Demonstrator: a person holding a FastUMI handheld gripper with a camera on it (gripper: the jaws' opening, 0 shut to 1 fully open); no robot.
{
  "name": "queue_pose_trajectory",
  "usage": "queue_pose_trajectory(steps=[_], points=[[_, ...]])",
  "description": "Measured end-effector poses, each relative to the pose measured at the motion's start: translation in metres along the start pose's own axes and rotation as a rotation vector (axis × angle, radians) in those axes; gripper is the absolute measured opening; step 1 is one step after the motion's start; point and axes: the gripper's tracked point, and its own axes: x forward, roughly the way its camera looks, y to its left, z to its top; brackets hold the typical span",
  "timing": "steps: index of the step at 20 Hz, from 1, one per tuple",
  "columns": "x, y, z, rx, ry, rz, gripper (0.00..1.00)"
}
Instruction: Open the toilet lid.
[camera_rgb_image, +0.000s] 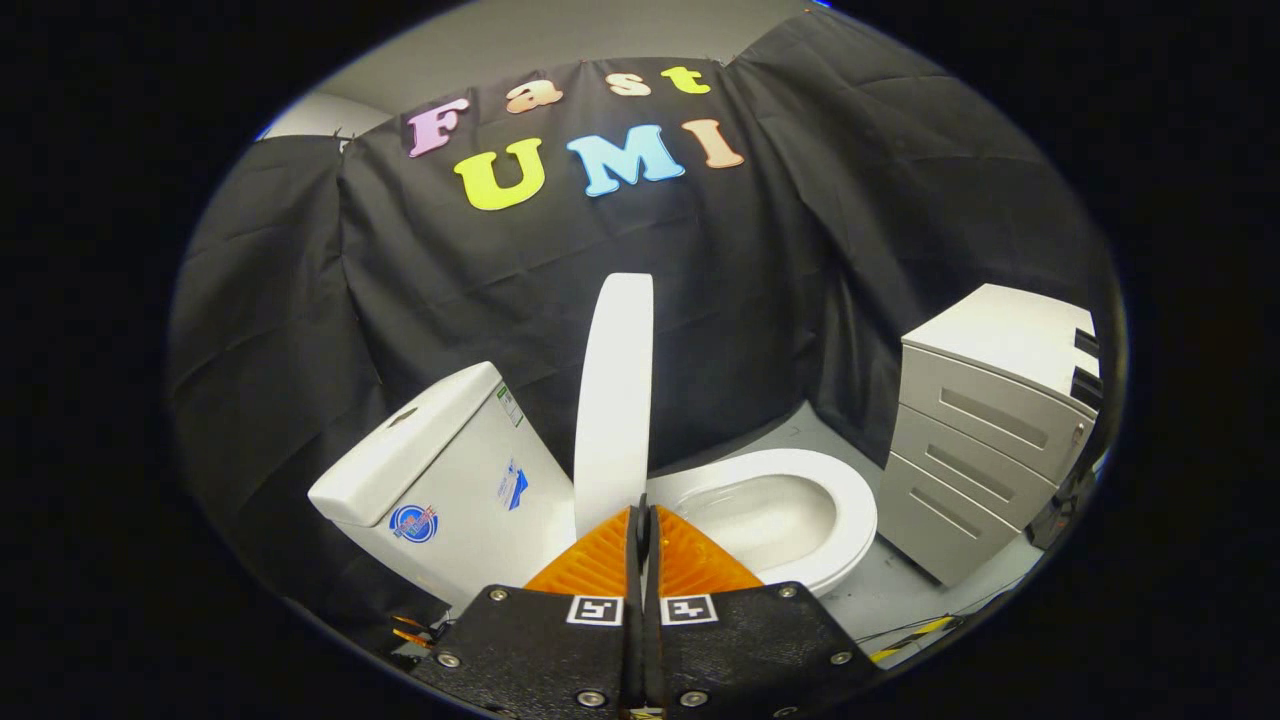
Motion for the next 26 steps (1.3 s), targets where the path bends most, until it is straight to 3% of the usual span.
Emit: queue_pose_trajectory(steps=[26], points=[[-0.008, 0.103, -0.012, -0.229, -0.034, 0.112, 0.00]])
